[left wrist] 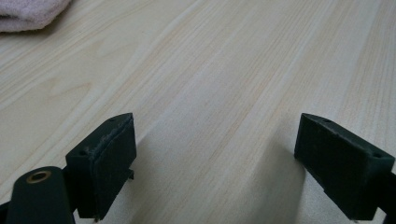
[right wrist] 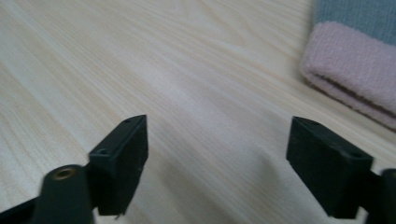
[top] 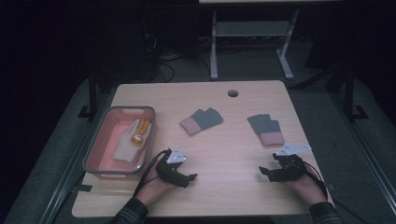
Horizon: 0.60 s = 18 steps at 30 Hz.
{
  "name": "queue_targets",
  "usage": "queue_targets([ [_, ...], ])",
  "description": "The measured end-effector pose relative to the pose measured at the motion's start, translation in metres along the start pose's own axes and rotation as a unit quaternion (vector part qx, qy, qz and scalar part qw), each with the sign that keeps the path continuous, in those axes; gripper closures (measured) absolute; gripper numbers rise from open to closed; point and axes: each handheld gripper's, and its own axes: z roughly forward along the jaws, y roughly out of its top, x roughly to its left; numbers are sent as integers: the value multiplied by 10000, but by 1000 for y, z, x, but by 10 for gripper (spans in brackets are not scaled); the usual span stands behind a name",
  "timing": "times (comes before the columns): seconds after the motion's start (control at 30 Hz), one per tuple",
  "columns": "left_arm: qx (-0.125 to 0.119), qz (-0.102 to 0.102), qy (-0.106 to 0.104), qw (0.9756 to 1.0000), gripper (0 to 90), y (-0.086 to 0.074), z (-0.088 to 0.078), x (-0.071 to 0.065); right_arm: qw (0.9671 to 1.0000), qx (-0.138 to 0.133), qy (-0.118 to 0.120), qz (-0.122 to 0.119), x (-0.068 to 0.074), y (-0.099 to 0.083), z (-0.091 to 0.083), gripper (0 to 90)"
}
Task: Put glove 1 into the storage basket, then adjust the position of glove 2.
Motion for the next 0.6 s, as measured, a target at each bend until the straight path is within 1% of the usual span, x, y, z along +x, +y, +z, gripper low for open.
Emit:
queue_targets([
  [0.07,-13,-15,-3,10000,121,0,0,0,10000,-54,-11,40,-4,3,-1,258],
  [0.13,17,51,9,10000,122,0,0,1,9998,-142,-15,107,-8,6,-3,299],
  [0.2,18,56,6,10000,122,0,0,1,9997,-207,-34,122,-12,11,-4,372],
  [0.3,19,59,5,10000,122,0,0,1,9992,-344,-85,166,-19,17,-6,528],
  [0.4,19,59,6,10000,122,0,0,1,9989,-373,-182,203,-27,23,-7,677],
  [0.5,29,57,-2,10000,122,0,0,1,9983,-460,-272,236,-36,29,-6,817],
  [0.53,26,54,-4,10000,121,0,0,1,9983,-442,-305,228,-38,31,-5,858],
  [0.6,31,61,-9,10000,122,0,0,1,9982,-423,-375,214,-43,34,-4,900],
])
